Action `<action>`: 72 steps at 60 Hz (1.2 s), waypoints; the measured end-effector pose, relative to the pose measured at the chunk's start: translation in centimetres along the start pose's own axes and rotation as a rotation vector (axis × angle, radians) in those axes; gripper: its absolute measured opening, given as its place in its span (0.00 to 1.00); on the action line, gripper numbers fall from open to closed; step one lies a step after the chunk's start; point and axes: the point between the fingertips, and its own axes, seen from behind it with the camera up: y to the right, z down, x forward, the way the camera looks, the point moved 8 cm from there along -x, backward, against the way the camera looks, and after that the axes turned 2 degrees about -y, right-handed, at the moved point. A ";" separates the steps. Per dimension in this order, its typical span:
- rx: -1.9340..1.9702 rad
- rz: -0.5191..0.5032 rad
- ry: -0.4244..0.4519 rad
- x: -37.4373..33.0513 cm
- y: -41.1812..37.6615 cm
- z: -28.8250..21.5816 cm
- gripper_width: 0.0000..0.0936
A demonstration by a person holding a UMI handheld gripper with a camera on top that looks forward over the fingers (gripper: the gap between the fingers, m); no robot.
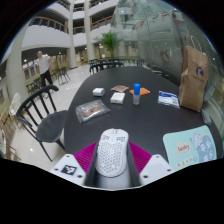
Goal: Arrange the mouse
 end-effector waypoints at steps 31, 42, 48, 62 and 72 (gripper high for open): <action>-0.080 0.054 0.309 -16.6 17.7 -7.5 0.40; 0.006 0.146 0.048 -11.1 25.6 1.1 0.40; 0.029 0.082 -0.024 -9.6 25.3 4.1 0.41; 0.032 0.028 -0.050 -10.4 26.2 4.0 0.84; -0.021 0.008 -0.028 -16.2 27.1 5.5 0.90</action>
